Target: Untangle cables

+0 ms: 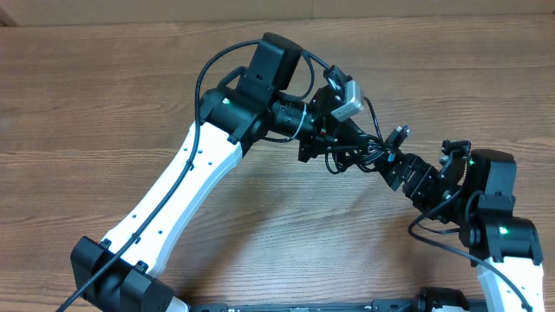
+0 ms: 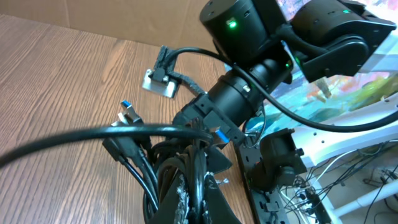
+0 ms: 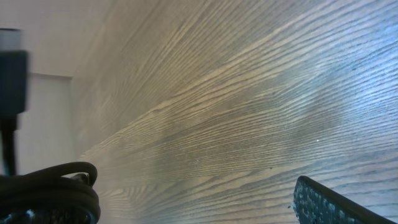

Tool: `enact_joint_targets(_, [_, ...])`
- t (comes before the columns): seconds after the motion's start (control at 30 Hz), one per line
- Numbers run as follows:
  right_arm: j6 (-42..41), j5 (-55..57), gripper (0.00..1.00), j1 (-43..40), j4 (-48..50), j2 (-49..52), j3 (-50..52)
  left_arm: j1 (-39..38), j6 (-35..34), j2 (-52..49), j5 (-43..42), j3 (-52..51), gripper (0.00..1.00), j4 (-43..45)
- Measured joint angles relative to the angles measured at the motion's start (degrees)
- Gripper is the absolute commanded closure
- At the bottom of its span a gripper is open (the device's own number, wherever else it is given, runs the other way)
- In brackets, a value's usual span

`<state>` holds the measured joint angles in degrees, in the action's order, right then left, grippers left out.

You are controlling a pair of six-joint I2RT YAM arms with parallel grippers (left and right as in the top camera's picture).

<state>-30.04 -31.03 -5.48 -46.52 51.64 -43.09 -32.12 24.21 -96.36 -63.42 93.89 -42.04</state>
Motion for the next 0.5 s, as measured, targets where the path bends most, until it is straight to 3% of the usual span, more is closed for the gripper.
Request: enact_joint_targets(0.5, [-1.31, 7.78, 0.00, 0.28, -1.53, 7.96, -0.35, 5.16, -0.02, -0.31, -5.64, -0.22, 0.96, -0.37])
